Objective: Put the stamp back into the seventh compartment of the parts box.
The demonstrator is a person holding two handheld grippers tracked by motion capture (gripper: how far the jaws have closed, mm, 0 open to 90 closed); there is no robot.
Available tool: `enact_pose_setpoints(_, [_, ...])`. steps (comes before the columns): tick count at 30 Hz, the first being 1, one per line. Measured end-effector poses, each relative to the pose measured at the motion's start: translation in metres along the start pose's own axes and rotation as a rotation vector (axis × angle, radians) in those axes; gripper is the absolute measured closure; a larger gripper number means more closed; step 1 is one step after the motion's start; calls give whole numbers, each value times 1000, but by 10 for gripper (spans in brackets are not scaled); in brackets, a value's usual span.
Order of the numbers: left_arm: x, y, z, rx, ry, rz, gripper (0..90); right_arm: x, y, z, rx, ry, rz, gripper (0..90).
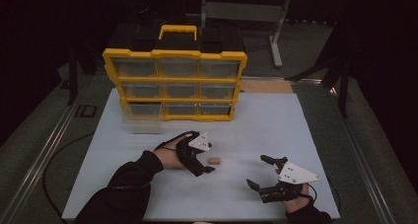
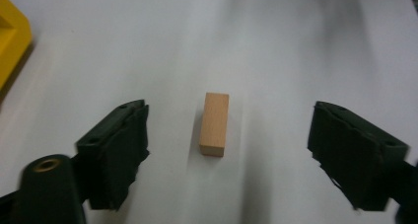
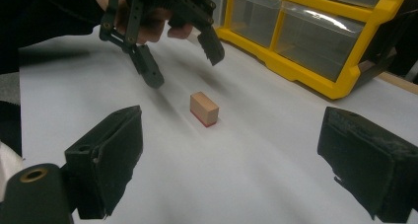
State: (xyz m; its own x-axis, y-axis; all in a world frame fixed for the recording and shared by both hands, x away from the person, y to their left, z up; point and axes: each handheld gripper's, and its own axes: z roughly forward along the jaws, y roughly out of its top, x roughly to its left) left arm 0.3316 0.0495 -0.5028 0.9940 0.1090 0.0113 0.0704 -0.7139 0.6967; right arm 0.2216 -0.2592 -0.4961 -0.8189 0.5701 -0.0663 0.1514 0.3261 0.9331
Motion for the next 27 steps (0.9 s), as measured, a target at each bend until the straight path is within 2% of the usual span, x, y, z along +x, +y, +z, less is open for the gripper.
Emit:
enact_pose_setpoints(8, [1,-4,8,20,1,12,337,0,0,0,0,0,2,101])
enact_pose_setpoints(9, [1,-4,11,24,15,16,337,0,0,0,0,0,2,101])
enact_pose_setpoints(11, [2,-5,13,32,7,21,349,0,0,0,3,0,2,101])
enact_pose_setpoints(13, [2,-6,15,36,-3,21,394,0,0,0,2,1,-1,101])
enact_pose_setpoints(22, [3,-7,23,61,15,23,508,0,0,1,2,3,-3,102])
enact_pose_setpoints(27, [3,-7,27,75,18,35,605,-1,0,1,6,0,0,101])
